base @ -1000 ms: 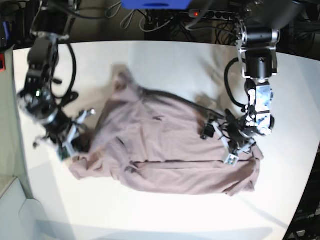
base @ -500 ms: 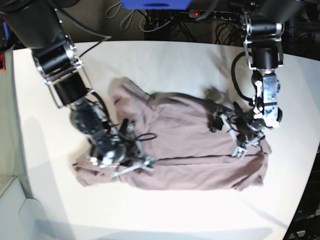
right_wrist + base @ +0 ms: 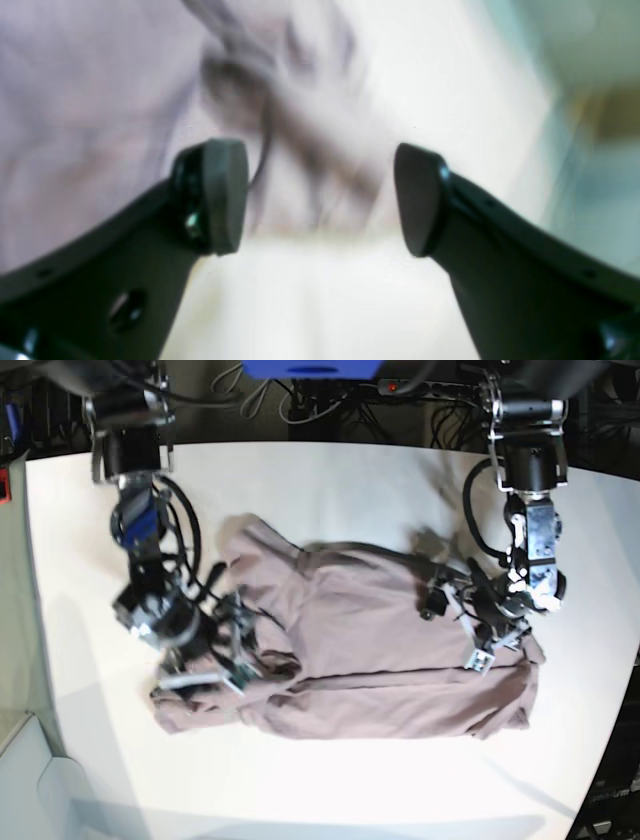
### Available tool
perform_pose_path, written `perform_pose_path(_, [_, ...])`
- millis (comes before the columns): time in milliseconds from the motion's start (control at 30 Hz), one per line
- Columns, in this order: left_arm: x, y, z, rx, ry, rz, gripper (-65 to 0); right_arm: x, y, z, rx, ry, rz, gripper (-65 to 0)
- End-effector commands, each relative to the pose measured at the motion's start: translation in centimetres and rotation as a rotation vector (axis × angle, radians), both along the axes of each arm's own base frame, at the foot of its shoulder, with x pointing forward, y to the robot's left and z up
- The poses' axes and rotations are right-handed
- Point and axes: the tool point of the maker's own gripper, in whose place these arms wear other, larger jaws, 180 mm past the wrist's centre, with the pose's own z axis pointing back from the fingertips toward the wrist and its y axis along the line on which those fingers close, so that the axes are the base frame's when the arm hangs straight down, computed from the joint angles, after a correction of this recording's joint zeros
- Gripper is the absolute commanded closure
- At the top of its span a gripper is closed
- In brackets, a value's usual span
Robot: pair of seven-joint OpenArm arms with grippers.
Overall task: Layout the t-shirt on the table in an organized manner, then fold the t-shirt properly
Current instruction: 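Drag the grasped shirt edge with the right gripper away from the left gripper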
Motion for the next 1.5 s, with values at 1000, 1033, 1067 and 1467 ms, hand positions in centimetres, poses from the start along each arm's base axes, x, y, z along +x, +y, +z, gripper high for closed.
perform_pose_path(1000, [-0.4,0.1,-0.5,0.035,0.031,-0.007,-60.3,-7.5,8.7,-7.0,0.263,0.252,-0.014,-36.1])
perform_pose_path(1033, [-0.8,-0.1,-0.8,0.032,0.040,-0.008,-60.3,-7.4,9.1,-7.2,0.260,0.259,0.000,-32.3])
perform_pose_path(1067, [-0.8,-0.2,-0.8,0.031,0.039,-0.011,-60.3,-7.4,9.5,-7.4,0.259,0.268,0.010,-28.4])
perform_pose_path(1467, [-1.4,-0.3,-1.4,0.029,0.054,-0.009,-60.3,-6.3,7.3,3.8,0.259,-0.071,0.008,0.0])
